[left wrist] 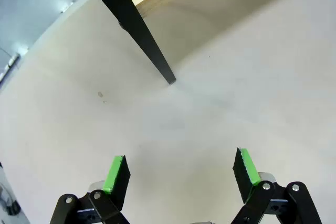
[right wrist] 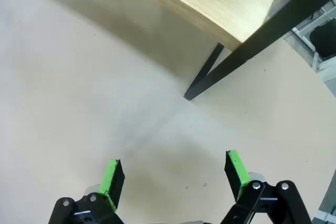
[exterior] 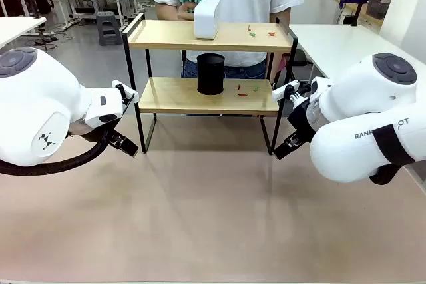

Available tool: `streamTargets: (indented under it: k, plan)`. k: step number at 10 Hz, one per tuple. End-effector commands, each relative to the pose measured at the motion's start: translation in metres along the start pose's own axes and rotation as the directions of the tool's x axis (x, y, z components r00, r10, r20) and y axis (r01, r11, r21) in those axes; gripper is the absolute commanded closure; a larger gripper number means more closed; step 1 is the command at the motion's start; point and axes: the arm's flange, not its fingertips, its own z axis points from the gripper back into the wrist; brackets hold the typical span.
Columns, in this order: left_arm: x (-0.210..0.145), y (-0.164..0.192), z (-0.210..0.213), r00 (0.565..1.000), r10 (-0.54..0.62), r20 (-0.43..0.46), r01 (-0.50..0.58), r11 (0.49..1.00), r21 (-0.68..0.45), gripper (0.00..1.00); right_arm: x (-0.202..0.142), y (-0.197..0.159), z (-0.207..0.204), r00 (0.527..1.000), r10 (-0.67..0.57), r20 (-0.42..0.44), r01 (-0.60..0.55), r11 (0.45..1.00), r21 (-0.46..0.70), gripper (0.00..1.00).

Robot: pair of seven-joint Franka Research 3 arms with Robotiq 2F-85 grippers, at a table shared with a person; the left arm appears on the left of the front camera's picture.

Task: Clean the shelf.
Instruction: Pick up the Duster from the human.

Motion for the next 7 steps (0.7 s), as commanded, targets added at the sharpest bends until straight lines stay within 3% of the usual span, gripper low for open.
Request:
streamTargets:
  k: [1,7]
  plan:
    - [0.0,0.0,0.0001,1.0,0.0,0.0,0.0,1.0,0.0,0.0,0.0,0.0,0.0,1.0,0.0,0.0,0.0,1.0,0.0,0.0]
    - [0.0,0.0,0.0001,1.0,0.0,0.0,0.0,1.0,0.0,0.0,0.0,0.0,0.0,1.0,0.0,0.0,0.0,1.0,0.0,0.0]
